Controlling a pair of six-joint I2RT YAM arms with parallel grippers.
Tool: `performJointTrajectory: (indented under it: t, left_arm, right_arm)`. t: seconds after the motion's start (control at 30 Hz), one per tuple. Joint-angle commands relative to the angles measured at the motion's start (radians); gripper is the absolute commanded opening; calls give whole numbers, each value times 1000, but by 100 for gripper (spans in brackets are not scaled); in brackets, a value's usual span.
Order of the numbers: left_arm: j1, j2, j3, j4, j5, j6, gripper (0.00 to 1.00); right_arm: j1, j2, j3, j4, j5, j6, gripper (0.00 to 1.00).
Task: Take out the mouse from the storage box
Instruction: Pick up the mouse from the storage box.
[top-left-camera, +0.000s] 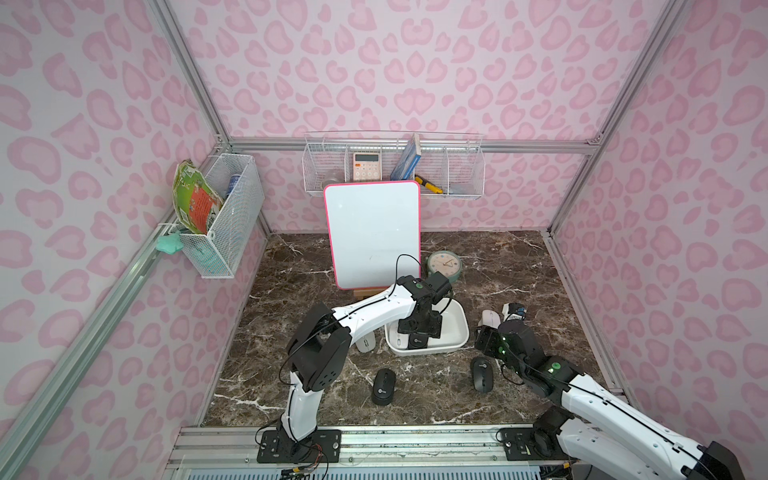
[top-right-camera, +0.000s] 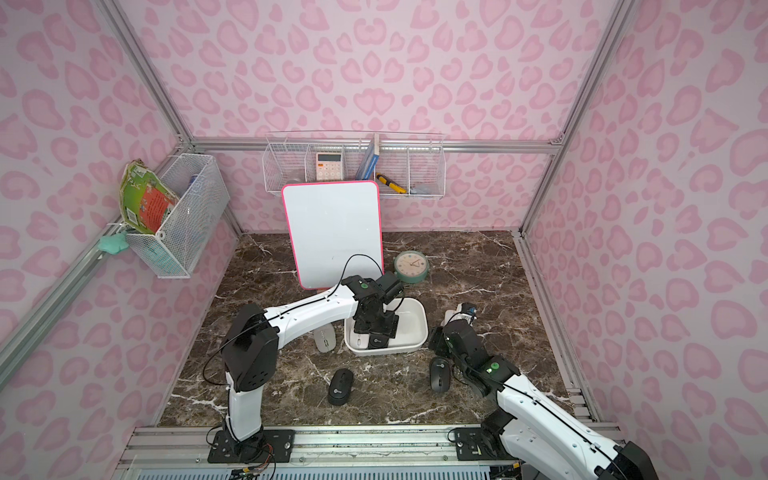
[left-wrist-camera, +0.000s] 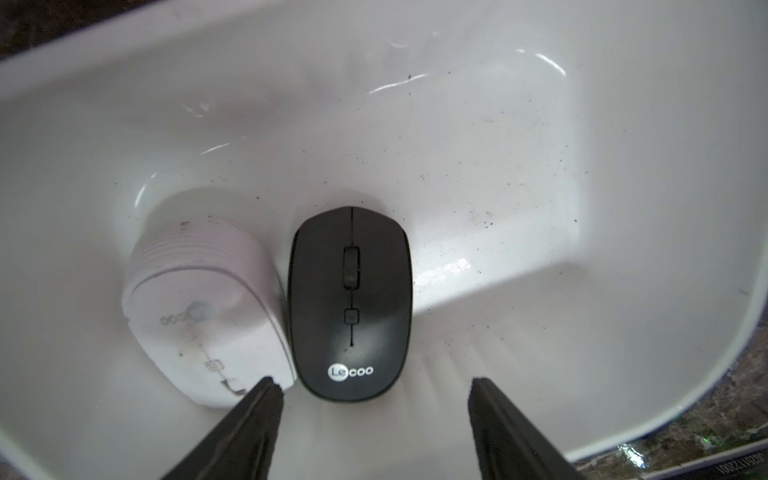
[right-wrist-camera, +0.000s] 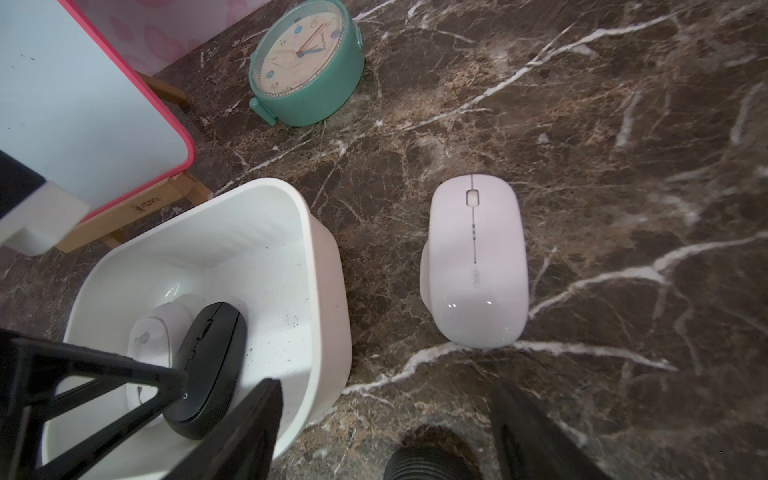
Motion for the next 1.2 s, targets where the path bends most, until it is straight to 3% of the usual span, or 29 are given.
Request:
performJointTrajectory:
  t: [0.0,0.5,0.97,1.17]
  left_arm:
    - [-1,40,28,-55,19,-13,76]
    - [-11,145,125,-57,74,22,71]
    - [-18,156,146,-117,-50,64,91]
    - [-13,197,155,-102,-19,56,84]
  right_arm:
    - [-2,3,-10,31,-12,-7,81]
    - [-12,54,-8,61,-68,-22,81]
    - [-13,67,-7,70,-84,-25,82]
    - [-13,53,-15,64,-80,-20,82]
